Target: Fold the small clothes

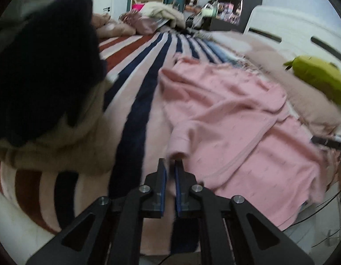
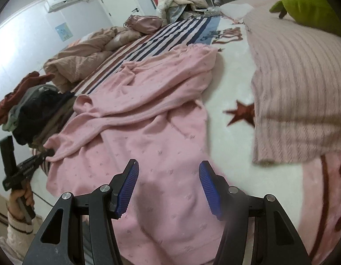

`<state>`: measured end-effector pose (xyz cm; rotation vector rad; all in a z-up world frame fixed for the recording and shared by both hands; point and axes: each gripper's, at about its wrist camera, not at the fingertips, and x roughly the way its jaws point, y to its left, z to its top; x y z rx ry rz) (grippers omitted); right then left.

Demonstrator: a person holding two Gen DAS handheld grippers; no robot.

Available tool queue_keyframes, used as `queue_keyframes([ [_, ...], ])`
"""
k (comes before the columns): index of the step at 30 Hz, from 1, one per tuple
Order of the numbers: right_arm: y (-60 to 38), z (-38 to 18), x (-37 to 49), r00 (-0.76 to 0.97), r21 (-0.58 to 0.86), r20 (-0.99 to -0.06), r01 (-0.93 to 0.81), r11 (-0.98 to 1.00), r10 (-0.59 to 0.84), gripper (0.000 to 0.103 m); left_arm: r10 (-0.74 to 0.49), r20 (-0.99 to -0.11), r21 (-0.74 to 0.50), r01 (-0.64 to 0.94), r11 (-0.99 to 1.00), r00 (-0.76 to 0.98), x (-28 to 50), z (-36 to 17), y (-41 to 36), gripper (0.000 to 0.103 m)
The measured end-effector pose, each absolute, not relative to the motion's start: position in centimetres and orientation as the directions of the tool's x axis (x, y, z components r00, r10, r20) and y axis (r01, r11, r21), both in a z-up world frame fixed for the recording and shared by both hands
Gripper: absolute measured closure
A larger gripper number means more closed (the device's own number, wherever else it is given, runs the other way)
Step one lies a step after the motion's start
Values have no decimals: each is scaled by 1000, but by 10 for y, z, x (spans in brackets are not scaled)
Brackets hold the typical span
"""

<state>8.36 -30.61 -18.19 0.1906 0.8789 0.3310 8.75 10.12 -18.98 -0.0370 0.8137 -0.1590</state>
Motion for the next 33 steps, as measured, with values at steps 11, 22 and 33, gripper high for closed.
queue_keyframes([
  [11, -293, -154, 170, 613, 178, -743, -207, 962, 269, 95, -272, -605, -28, 321, 947, 748, 98, -132, 53, 44],
  [22, -271, -174, 232, 538, 164, -797, -245, 956, 275, 96, -360, -780, -86, 483, 872, 512, 209, -178, -18, 63],
  [33, -263, -185, 289, 512, 179, -814, -229, 957, 275, 96, -486, -772, -216, 550, 806, 409, 235, -183, -24, 61],
])
